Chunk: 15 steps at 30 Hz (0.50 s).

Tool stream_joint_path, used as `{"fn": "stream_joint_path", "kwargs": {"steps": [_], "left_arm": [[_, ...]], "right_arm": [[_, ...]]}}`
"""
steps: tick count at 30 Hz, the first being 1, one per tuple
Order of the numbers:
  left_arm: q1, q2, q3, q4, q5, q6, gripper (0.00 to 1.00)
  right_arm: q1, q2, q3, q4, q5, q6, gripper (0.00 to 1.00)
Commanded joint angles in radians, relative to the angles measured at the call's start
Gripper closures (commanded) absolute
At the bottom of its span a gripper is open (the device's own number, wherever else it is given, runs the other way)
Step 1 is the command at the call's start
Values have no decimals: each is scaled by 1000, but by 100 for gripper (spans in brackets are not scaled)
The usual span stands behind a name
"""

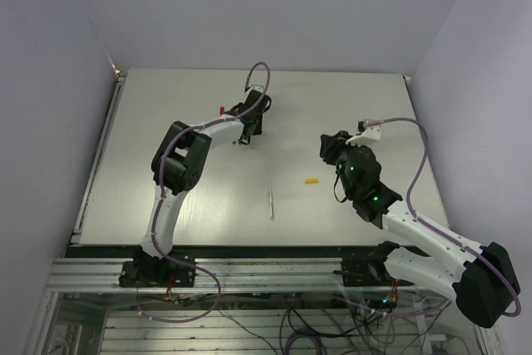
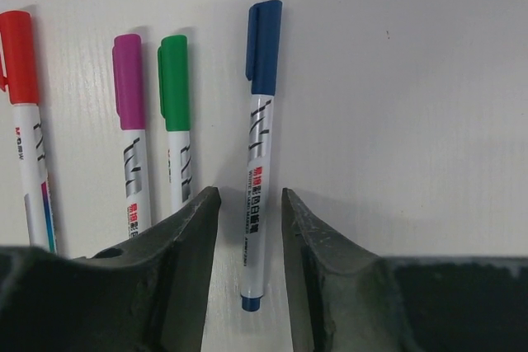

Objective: Insert the pens into the pen caps

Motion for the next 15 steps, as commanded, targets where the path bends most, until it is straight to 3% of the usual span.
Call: {"fn": "stream_joint_path", "kwargs": {"steps": [1, 7, 15], "left_arm": [[6, -66, 18, -15, -8, -9, 52], [-4, -168, -33, -2, 21, -9, 48], [-53, -335, -192, -61, 66, -51, 39]], "right_arm": [[3, 6, -12, 8, 22, 5, 71], [1, 26, 4, -43, 64, 43, 71], [0, 127, 95, -273, 180, 152, 67]]}}
